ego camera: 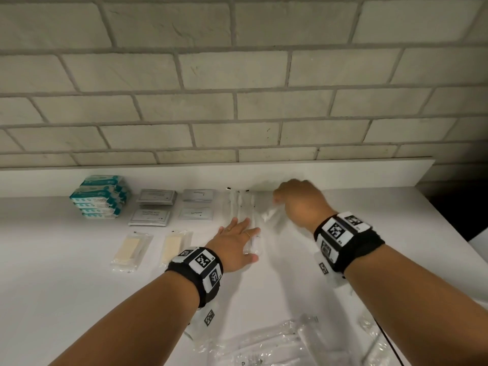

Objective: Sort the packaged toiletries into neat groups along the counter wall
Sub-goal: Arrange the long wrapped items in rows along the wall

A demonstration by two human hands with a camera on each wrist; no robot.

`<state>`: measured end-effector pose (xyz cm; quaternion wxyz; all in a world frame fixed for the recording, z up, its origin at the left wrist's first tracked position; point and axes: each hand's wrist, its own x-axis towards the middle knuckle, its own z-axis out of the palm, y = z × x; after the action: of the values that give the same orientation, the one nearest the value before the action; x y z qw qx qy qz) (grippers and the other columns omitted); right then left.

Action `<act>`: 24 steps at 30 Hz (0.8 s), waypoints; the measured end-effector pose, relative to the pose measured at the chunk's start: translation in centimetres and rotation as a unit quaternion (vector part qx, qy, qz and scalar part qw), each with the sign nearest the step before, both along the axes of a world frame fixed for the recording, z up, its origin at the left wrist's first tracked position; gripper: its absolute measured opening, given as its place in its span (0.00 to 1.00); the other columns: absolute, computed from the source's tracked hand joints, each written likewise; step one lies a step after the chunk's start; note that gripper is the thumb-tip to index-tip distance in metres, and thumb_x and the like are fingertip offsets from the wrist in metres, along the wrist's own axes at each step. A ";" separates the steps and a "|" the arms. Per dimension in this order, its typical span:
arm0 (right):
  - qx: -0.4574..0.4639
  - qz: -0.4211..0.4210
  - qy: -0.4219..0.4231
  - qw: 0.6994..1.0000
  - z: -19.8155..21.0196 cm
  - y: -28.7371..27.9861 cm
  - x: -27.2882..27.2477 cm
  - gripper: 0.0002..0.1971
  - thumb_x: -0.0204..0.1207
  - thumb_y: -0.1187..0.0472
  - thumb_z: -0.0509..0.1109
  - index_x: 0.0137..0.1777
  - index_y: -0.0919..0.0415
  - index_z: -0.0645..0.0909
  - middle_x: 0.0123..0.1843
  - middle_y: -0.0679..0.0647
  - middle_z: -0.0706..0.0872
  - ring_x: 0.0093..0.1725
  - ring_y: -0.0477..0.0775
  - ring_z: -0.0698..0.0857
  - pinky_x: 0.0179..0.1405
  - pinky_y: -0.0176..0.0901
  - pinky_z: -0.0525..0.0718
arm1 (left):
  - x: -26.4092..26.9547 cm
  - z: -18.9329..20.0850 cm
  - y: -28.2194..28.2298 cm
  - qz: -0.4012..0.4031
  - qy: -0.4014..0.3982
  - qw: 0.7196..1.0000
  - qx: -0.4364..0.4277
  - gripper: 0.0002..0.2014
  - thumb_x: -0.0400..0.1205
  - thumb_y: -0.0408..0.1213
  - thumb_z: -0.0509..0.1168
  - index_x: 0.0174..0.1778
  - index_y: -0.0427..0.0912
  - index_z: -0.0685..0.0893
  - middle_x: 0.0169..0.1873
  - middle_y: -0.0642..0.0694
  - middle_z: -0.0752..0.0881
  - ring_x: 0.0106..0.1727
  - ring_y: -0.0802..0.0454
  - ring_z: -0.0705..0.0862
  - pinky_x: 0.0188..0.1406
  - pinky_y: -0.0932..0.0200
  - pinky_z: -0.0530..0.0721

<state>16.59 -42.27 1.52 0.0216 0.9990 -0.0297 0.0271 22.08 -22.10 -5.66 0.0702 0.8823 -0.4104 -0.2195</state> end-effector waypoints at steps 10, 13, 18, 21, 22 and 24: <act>0.190 -0.103 0.037 0.976 -3.5 0.2 -1.8 0.26 0.81 0.71 0.55 0.77 0.52 0.72 0.78 0.52 0.73 0.76 0.54 0.72 0.71 0.40 0.68 | 0.0 0.0 0.1 -0.001 -0.002 1.000 0.011 0.37 0.83 0.58 0.59 0.85 0.58 0.48 0.85 0.52 0.40 0.84 0.49 0.35 0.83 0.43 0.41; 0.207 -0.141 0.029 0.968 -3.9 1.1 -1.0 0.20 0.83 0.65 0.57 0.73 0.55 0.76 0.69 0.55 0.79 0.67 0.56 0.79 0.60 0.39 0.73 | -0.1 0.1 0.1 -0.003 -0.001 1.000 0.013 0.37 0.83 0.57 0.58 0.85 0.59 0.48 0.85 0.51 0.40 0.84 0.48 0.35 0.83 0.42 0.41; 0.188 -0.204 0.095 0.956 -4.3 2.9 -0.1 0.27 0.77 0.45 0.65 0.72 0.59 0.72 0.66 0.59 0.78 0.63 0.61 0.81 0.59 0.50 0.81 | -0.2 0.3 0.0 -0.002 0.004 1.000 0.011 0.36 0.83 0.57 0.59 0.84 0.59 0.48 0.85 0.51 0.40 0.84 0.48 0.35 0.83 0.42 0.41; 0.161 -0.243 0.156 0.944 -4.2 3.4 0.0 0.34 0.70 0.40 0.73 0.69 0.62 0.71 0.63 0.59 0.80 0.59 0.60 0.83 0.51 0.47 0.82 | -0.1 0.3 0.0 -0.003 0.003 1.000 0.012 0.37 0.83 0.57 0.59 0.85 0.58 0.48 0.85 0.51 0.40 0.84 0.47 0.35 0.83 0.42 0.41; 0.154 -0.248 0.170 0.941 -4.2 3.6 0.1 0.31 0.72 0.46 0.73 0.68 0.64 0.71 0.62 0.59 0.82 0.58 0.59 0.84 0.49 0.45 0.82 | -0.1 0.3 0.0 -0.003 0.003 1.000 0.013 0.37 0.83 0.57 0.59 0.85 0.59 0.48 0.85 0.50 0.41 0.84 0.47 0.36 0.83 0.42 0.41; 0.163 -0.259 0.157 0.939 -3.8 4.0 0.5 0.20 0.78 0.61 0.66 0.67 0.67 0.71 0.60 0.60 0.83 0.57 0.59 0.85 0.45 0.44 0.80 | -0.1 0.2 0.0 -0.002 0.003 1.000 0.011 0.37 0.83 0.57 0.59 0.84 0.59 0.49 0.85 0.50 0.41 0.85 0.47 0.36 0.83 0.42 0.41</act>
<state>17.11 -38.31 -2.33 -0.1304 0.9381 -0.2875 -0.1423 21.97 -22.05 -5.43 0.0617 0.8815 -0.4096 -0.2267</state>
